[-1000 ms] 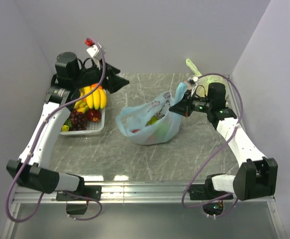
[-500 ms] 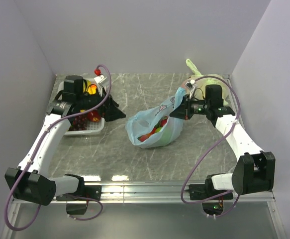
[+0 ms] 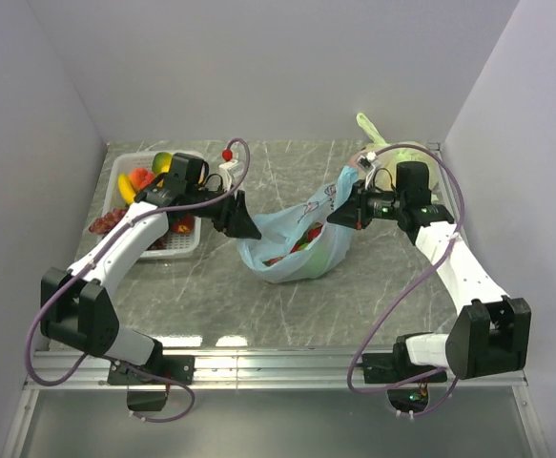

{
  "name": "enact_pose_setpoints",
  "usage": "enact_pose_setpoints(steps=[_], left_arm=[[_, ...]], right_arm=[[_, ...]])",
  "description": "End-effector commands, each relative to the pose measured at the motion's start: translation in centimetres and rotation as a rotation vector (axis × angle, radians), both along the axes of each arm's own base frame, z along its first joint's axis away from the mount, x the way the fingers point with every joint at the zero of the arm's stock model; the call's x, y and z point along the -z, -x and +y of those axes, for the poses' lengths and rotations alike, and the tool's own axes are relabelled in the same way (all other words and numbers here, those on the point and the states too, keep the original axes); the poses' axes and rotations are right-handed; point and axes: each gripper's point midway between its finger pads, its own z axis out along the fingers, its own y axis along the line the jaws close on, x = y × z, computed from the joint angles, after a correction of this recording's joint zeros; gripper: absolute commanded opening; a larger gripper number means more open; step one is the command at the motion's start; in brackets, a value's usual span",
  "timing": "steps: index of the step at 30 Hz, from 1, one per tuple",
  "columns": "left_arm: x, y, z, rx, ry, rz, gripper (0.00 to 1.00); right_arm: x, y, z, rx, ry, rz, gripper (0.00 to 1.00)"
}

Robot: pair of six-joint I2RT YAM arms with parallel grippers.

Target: Place the fake fruits into the plastic bag and tie a complex knot

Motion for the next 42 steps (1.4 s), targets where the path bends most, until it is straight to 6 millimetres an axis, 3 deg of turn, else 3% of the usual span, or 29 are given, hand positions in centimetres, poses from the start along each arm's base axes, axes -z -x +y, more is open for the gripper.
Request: enact_pose_setpoints(steps=[1, 3, 4, 5, 6, 8, 9, 12, 14, 16, 17, 18, 21, 26, 28, 32, 34, 38, 42], left_arm=[[-2.8, -2.8, -0.4, -0.062, 0.016, -0.111, 0.61], [-5.6, -3.8, -0.5, -0.073, 0.052, -0.226, 0.38], [-8.4, -4.7, -0.5, -0.094, 0.071, -0.315, 0.09], [-10.3, -5.9, 0.1, -0.143, 0.077, -0.376, 0.00], [-14.5, -6.4, 0.5, -0.166, 0.134, -0.492, 0.00], [-18.6, -7.5, 2.4, -0.268, 0.169, -0.591, 0.00], [-21.5, -6.9, 3.2, -0.300, 0.198, -0.676, 0.00], [-24.2, -5.3, 5.2, -0.388, 0.187, -0.800, 0.00], [-22.5, -5.1, 6.0, -0.425, 0.150, -0.802, 0.00], [-19.5, -5.0, 6.8, -0.461, 0.096, -0.770, 0.00], [-18.5, -5.2, 7.0, -0.471, 0.080, -0.759, 0.00], [-16.3, -5.8, 7.4, -0.503, 0.042, -0.727, 0.00], [-13.0, -7.2, 7.7, -0.534, -0.010, -0.674, 0.00], [-9.4, -9.5, 8.9, -0.607, -0.106, -0.665, 0.00], [-6.9, -9.6, 9.3, -0.584, -0.164, -0.672, 0.00], [-3.4, -7.8, 9.0, -0.491, -0.184, -0.682, 0.00], [-0.1, -6.8, 9.2, -0.459, -0.221, -0.642, 0.00], [6.4, -4.9, 10.2, -0.402, -0.331, -0.542, 0.00], [9.7, -3.7, 11.1, -0.377, -0.398, -0.509, 0.00]], right_arm=[[-2.5, -0.1, -0.3, 0.006, 0.001, -0.104, 0.00], [-3.0, -0.1, -0.5, 0.016, 0.006, -0.111, 0.00], [-3.3, -0.1, -0.7, 0.013, 0.016, -0.134, 0.00], [-4.2, -0.4, -1.4, 0.034, 0.019, -0.138, 0.00], [-5.0, -0.5, -1.9, 0.047, 0.015, -0.142, 0.00], [-8.4, -0.5, -3.3, 0.075, -0.015, -0.155, 0.00], [-9.6, -0.6, -4.3, 0.102, -0.019, -0.169, 0.00], [-13.2, 0.2, -5.6, 0.151, -0.065, -0.170, 0.00], [-13.0, 0.5, -5.9, 0.172, -0.058, -0.153, 0.00], [-10.3, 0.5, -6.0, 0.188, -0.055, -0.090, 0.00], [-8.1, 0.0, -6.3, 0.212, -0.044, -0.065, 0.00], [-6.7, -0.6, -6.4, 0.227, -0.039, -0.037, 0.00], [-2.8, -3.1, -7.2, 0.297, -0.025, 0.054, 0.00], [0.2, -7.2, -8.5, 0.387, -0.001, 0.136, 0.00], [2.0, -8.6, -8.9, 0.417, 0.015, 0.174, 0.00], [5.1, -10.2, -9.8, 0.469, 0.056, 0.223, 0.00], [6.9, -10.5, -10.2, 0.479, 0.084, 0.250, 0.00], [10.7, -9.9, -10.9, 0.473, 0.160, 0.293, 0.00], [13.9, -9.6, -11.4, 0.456, 0.223, 0.324, 0.00]])
